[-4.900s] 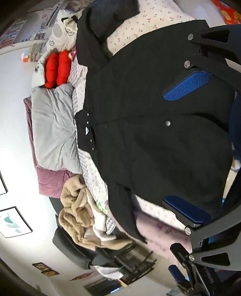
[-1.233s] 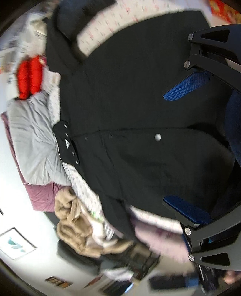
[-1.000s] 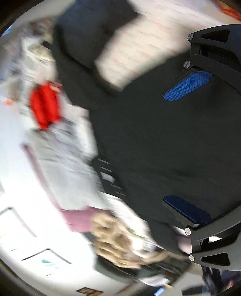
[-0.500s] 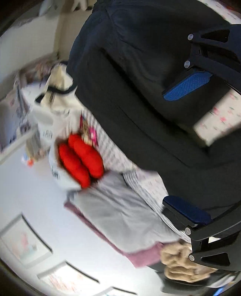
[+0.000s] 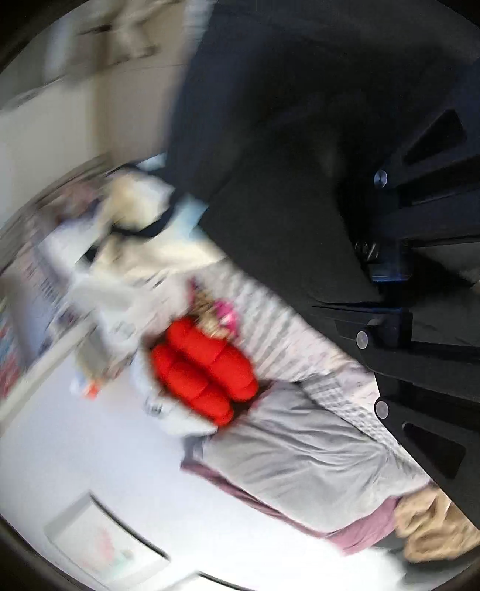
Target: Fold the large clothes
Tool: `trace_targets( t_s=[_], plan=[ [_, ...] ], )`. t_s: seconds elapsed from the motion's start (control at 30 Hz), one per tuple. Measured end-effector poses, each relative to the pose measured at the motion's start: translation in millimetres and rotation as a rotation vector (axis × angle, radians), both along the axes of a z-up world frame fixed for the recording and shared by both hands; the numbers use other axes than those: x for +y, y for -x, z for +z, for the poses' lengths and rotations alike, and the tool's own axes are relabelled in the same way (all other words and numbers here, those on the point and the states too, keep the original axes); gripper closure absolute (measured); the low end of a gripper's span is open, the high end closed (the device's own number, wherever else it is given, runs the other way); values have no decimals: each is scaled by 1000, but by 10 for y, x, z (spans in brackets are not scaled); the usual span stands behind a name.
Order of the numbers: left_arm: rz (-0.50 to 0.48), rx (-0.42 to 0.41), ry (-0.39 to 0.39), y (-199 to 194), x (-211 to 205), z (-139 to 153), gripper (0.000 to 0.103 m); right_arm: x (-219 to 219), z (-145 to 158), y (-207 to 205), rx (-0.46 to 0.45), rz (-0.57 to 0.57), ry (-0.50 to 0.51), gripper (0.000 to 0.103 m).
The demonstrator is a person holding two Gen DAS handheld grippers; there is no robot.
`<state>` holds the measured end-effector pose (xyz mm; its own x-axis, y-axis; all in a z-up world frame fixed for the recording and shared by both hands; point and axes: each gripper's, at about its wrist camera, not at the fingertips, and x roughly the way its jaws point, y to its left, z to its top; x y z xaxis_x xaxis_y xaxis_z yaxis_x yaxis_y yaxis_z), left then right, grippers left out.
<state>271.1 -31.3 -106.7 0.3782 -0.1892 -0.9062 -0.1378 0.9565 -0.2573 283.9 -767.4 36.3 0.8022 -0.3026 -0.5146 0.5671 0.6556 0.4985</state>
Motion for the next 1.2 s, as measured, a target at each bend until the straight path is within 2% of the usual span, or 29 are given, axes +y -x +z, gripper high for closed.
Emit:
trace_targets(
  t_s=[0.07,0.17,0.27,0.33,0.43,0.53,0.63,0.73,0.9,0.97,1.07,1.1,1.13,1.2],
  plan=[
    [7,13,18,-21,19,-27,0,268,195,-46,-12,26,101,95],
    [19,38,48,-38,35,-52,0,628,350,-151,-40,96,160,95],
    [26,28,71,-27,58,-11,0,1126,510,-330,-79,220,209,95],
    [32,10,52,-25,82,23,0,1500,617,-438,-103,311,248,95],
    [54,-11,12,-35,154,50,0,2373,713,-644,-101,487,364,95],
    [75,-12,16,-34,244,44,0,3065,599,-835,-62,606,438,95],
    [88,-25,-1,-31,295,61,0,3676,308,-1014,26,704,509,95],
    [81,-23,1,-38,332,66,0,4153,-198,-1159,143,789,523,95],
    [84,-12,27,-37,403,52,0,4619,-1056,-1296,348,888,552,94],
    [89,-7,31,-43,442,46,0,4796,-1401,-1314,430,930,575,91],
    [102,-5,46,-55,526,40,0,5049,-1862,-1268,582,1039,653,78],
    [108,-3,48,-62,560,36,0,5114,-1952,-1238,609,1066,684,67],
    [115,1,52,-75,603,30,0,5176,-2003,-1190,612,1084,718,53],
    [126,3,69,-91,682,29,0,5256,-2026,-1135,606,1104,736,42]
  ],
)
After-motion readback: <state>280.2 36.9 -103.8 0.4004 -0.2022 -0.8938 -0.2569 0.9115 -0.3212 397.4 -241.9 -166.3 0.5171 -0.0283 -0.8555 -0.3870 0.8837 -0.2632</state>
